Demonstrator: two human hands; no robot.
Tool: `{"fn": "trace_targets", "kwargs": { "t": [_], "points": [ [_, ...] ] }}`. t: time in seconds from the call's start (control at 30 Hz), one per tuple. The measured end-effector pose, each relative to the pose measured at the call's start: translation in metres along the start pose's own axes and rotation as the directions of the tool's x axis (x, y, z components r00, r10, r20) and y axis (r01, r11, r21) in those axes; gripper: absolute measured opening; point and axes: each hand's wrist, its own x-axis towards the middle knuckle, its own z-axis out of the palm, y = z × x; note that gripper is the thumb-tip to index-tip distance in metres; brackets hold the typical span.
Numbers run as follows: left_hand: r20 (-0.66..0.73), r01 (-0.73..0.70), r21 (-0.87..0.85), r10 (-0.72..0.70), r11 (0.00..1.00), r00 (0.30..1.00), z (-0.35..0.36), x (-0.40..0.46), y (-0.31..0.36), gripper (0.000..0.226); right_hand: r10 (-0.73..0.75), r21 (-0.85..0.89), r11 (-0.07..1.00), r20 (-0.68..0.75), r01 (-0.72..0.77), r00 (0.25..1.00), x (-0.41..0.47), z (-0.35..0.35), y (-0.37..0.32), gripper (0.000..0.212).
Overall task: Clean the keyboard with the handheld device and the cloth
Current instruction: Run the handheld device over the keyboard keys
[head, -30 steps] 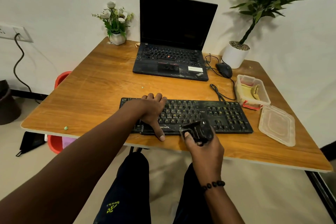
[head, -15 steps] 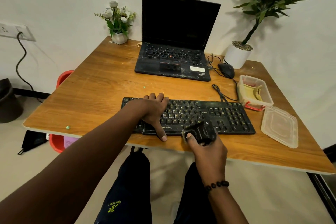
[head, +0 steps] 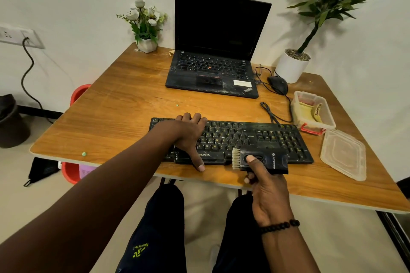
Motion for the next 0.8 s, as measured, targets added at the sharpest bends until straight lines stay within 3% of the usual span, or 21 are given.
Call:
{"fn": "trace_targets", "kwargs": {
  "t": [0.1,0.23,0.4,0.53,0.63,0.7,0.8],
  "points": [
    [0.005,0.006,-0.003,-0.006,1.000,1.000,0.000,-0.001,0.001,0.156,-0.097,-0.238,0.968,-0.043,0.084,0.994,0.004,0.007,0.006,0.019],
    [0.002,0.006,0.006,-0.006,1.000,1.000,-0.002,-0.003,0.004,0.154,-0.154,-0.543,0.835,-0.081,0.086,0.985,0.009,0.017,0.014,0.030],
    [-0.006,0.004,0.007,-0.004,1.000,1.000,-0.001,-0.002,0.002,0.155,-0.421,-0.820,0.473,0.111,0.322,0.900,0.003,0.013,0.008,0.054],
    [-0.002,0.009,0.005,-0.009,1.000,1.000,-0.001,0.000,0.002,0.156,-0.440,-0.782,0.507,0.126,0.362,0.889,0.004,0.013,0.010,0.046],
    [0.006,0.013,0.013,-0.013,1.000,1.000,-0.001,0.001,0.003,0.155,-0.430,-0.788,0.500,0.133,0.359,0.893,0.005,0.013,0.017,0.057],
    [0.009,0.016,0.015,-0.016,1.000,1.000,-0.001,0.001,0.003,0.155,-0.343,-0.797,0.499,0.180,0.341,0.922,0.006,0.013,0.014,0.054],
    [0.011,0.016,0.012,-0.016,1.000,1.000,-0.002,0.000,0.003,0.154,-0.179,-0.737,0.618,0.206,0.273,0.962,0.012,0.008,0.001,0.034]
  ]
}}
